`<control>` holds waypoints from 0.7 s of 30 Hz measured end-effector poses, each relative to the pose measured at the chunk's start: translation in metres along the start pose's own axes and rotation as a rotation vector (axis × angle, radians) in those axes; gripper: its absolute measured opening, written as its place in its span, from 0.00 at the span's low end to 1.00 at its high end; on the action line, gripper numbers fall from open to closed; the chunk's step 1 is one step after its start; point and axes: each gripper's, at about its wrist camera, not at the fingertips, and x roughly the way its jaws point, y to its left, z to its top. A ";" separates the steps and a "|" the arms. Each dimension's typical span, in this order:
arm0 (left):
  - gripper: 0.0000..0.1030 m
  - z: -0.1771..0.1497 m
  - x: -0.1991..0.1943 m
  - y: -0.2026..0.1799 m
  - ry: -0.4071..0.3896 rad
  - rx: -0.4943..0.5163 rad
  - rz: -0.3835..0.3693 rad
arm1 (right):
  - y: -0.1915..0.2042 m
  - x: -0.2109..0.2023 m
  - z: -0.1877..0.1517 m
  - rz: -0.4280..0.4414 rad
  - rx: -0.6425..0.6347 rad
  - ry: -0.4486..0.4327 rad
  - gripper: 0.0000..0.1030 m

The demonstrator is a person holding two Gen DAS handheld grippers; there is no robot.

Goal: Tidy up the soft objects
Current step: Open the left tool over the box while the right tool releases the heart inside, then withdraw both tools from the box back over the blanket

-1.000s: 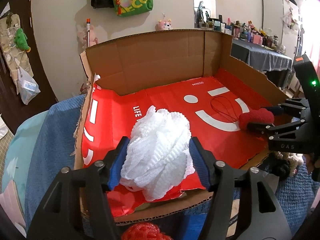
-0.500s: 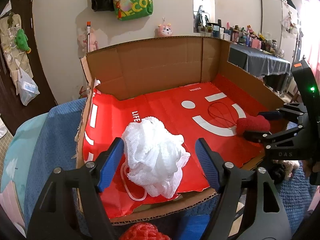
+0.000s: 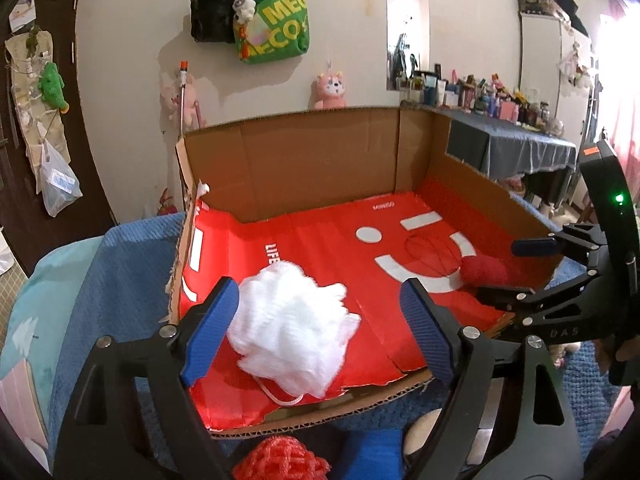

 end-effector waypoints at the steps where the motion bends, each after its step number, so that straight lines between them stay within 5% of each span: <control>1: 0.83 0.001 -0.005 0.000 -0.012 -0.003 -0.003 | 0.000 -0.002 0.000 -0.003 -0.001 -0.007 0.78; 21: 0.96 -0.012 -0.107 -0.023 -0.195 -0.035 0.011 | 0.011 -0.108 -0.018 0.013 0.034 -0.257 0.96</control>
